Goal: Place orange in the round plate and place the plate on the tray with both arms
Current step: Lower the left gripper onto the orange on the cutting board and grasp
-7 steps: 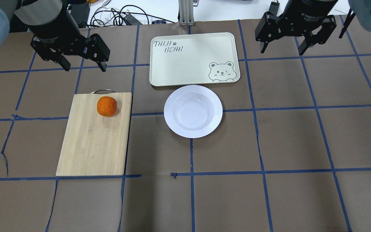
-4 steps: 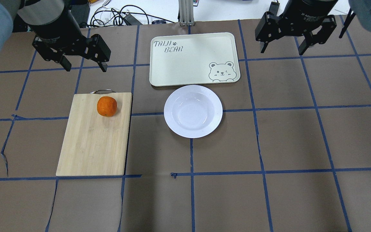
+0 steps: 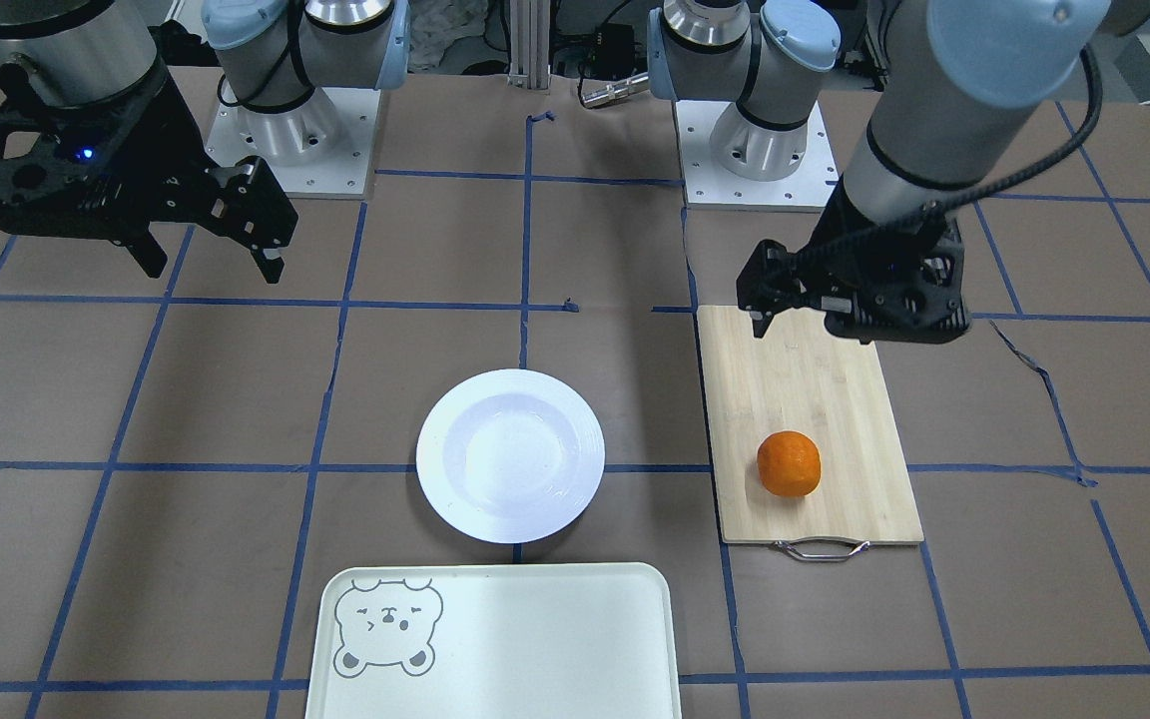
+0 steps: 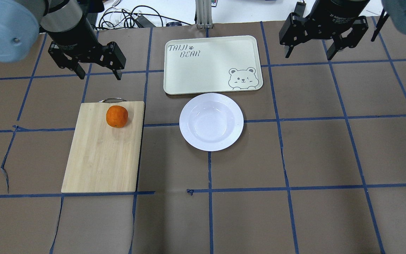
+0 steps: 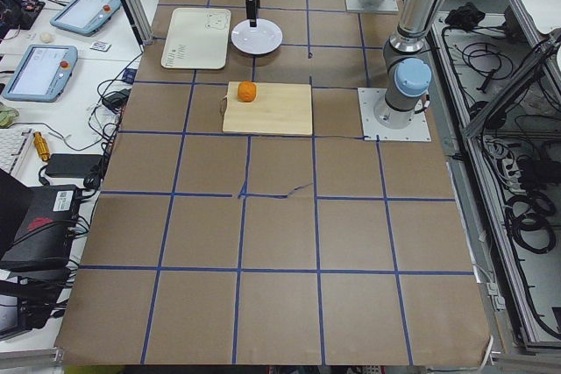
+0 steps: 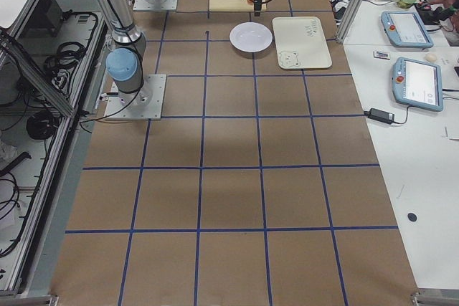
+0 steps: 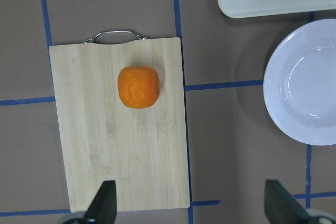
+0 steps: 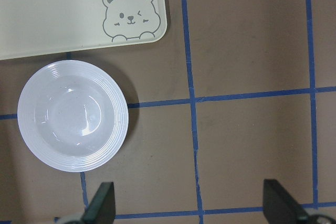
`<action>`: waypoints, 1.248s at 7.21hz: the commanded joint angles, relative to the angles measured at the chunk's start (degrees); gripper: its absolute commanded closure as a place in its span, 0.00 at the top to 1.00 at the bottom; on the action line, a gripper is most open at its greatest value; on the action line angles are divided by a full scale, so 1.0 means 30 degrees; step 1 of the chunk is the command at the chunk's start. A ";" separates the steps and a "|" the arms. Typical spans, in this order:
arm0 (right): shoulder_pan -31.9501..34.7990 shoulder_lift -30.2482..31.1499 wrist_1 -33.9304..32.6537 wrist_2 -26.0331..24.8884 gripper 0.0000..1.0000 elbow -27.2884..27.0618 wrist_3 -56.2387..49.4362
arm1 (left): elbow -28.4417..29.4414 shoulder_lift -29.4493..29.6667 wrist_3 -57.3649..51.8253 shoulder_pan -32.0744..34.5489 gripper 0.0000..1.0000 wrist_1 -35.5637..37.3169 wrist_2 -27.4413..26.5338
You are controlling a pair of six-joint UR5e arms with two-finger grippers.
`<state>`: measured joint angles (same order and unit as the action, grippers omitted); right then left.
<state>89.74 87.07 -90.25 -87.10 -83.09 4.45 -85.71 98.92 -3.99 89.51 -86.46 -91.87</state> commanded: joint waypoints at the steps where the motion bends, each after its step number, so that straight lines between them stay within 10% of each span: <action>1: 0.0000 0.0009 -0.0006 0.0000 1.00 -0.0019 0.0011 | -0.0895 0.2579 0.0012 -0.0101 1.00 0.2847 -0.0986; 9: 0.0000 0.0009 0.0052 -0.0088 1.00 -0.0019 -0.0019 | -0.4153 0.5960 -0.0720 -0.1800 0.90 0.7490 -0.0638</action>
<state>89.74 87.10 -90.16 -87.35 -83.14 4.39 -98.06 116.09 -5.91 84.13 -64.78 -93.99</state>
